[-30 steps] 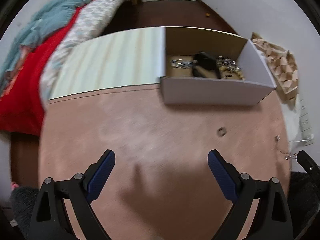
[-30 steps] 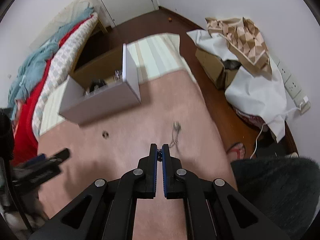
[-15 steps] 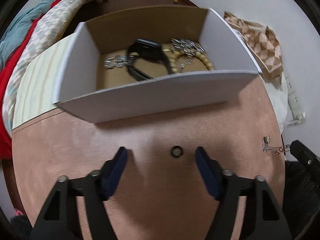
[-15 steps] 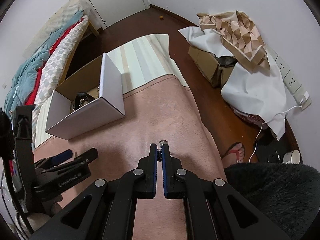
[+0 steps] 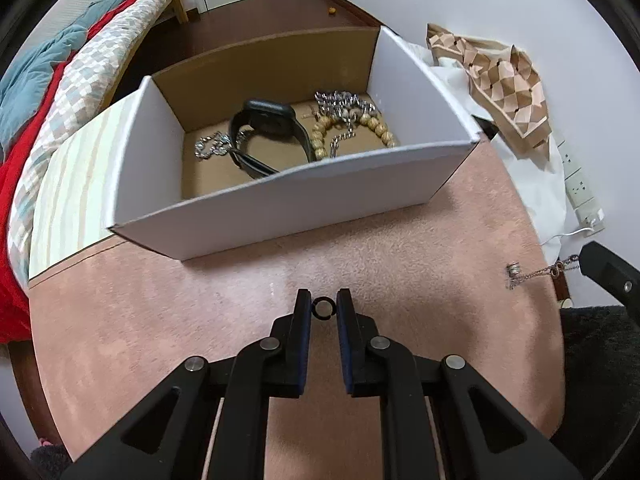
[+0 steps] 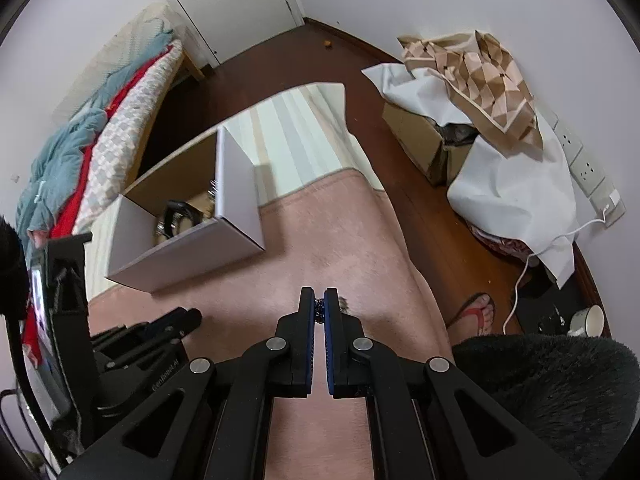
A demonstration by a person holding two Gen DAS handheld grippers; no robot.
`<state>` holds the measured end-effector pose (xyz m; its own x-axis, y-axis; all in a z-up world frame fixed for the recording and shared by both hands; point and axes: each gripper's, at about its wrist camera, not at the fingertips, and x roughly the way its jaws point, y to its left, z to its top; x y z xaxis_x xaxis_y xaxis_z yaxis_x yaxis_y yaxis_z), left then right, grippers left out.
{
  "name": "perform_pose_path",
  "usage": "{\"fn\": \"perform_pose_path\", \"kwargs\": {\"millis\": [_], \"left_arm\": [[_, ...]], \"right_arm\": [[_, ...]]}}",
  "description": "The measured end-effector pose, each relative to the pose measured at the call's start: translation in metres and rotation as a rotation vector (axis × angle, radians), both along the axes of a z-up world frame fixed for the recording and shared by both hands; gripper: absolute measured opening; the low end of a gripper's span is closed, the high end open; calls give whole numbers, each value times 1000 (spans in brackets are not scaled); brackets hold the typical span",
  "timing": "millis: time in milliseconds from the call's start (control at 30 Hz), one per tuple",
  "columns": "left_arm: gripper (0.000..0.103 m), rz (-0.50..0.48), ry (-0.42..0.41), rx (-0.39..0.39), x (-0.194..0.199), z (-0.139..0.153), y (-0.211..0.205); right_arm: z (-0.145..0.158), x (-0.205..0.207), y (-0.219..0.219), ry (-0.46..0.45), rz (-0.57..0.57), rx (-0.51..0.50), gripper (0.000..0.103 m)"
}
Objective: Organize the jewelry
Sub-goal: 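Grasp the small black ring with the left gripper while the right holds the necklace, then carry the ring and necklace into the white box and open both grippers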
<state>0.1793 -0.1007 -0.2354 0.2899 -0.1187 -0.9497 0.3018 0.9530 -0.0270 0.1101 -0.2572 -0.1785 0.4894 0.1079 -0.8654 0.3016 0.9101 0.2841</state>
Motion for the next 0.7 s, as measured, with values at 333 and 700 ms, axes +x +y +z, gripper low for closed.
{"fn": "perform_pose_path", "kwargs": {"millis": [333, 700], "left_arm": [[10, 23, -92, -111, 6, 85, 27], [10, 78, -146, -156, 57, 136, 51]], "right_arm": [[75, 11, 11, -138, 58, 71, 5], [125, 86, 44, -211, 201, 81, 5]]}}
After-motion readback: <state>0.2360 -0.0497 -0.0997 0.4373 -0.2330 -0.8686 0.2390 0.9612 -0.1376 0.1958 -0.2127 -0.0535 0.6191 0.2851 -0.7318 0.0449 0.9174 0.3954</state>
